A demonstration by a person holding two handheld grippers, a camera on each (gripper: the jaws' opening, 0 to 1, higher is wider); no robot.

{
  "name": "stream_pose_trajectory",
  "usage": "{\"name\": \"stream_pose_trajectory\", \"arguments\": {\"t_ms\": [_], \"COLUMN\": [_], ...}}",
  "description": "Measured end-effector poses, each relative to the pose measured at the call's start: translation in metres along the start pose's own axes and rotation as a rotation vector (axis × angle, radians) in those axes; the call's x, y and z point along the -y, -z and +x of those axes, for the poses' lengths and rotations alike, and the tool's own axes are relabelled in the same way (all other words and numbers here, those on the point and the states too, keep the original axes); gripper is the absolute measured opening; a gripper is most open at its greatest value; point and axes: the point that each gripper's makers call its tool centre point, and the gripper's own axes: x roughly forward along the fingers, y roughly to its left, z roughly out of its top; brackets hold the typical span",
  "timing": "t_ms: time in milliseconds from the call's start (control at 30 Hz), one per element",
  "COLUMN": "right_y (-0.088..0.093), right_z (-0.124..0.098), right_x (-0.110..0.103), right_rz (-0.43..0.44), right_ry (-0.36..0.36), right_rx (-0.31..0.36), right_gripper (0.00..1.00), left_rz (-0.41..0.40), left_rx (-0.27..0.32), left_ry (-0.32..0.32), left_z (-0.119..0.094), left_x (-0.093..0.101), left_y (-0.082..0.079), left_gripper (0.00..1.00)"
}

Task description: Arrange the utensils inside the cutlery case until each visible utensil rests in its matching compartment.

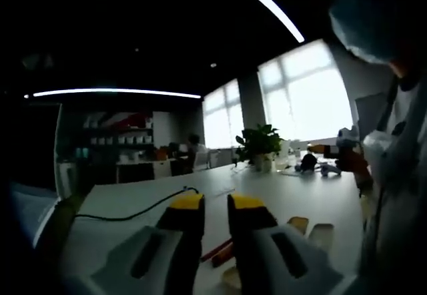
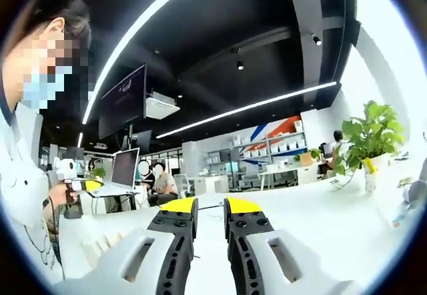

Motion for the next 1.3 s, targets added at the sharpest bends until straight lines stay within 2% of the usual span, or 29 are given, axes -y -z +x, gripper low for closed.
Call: {"name": "stream_pose_trajectory", "arguments": {"t_ms": [133,233,300,400,500,700,967,1200,1300], "right_y": [0.001,-0.001,0.000,0.002,0.003,0.004,0.008,0.011,0.008], "right_z": [0.004,0.002,-0.002,-0.008,-0.013,-0.019,-0.020,-0.024,-0.027], "right_x": [-0.007,-0.007,-0.007,-0.005,0.001,0.006,0.006,0.008,0.007], "right_rz": [-0.043,-0.054,-0.043,-0.042,-0.033,-0.002,0.006,0.020,0.054], "right_ry": [-0.029,-0.030,-0.030,-0.015,0.000,0.019,0.021,0.025,0.025], "right_rx": [-0.024,-0.024,-0.022,-0.028,-0.029,-0.015,-0.022,-0.026,-0.002], "right_gripper": [0.15,0.15,0.15,0.15,0.15,0.15,0.15,0.15,0.15], "left_rz": [0.039,0.038,0.032,0.067,0.142,0.152,0.178,0.194,0.199], "left_rx": [-0.094,-0.147,-0.198,-0.240,-0.312,-0.347,-0.430,-0.495,-0.503], "left_ry": [-0.002,0.013,0.071,0.135,0.149,0.160,0.187,0.227,0.248], "left_z": [0.002,0.007,0.011,0.018,0.023,0.027,0.022,0.030,0.034], "left_x": [0.002,0.005,0.017,0.028,0.026,0.021,0.024,0.022,0.024], "left_y": [0.015,0.026,0.037,0.045,0.054,0.057,0.072,0.084,0.085], "left_gripper": [0.16,0.15,0.08,0.08,0.10,0.10,0.11,0.11,0.10]}}
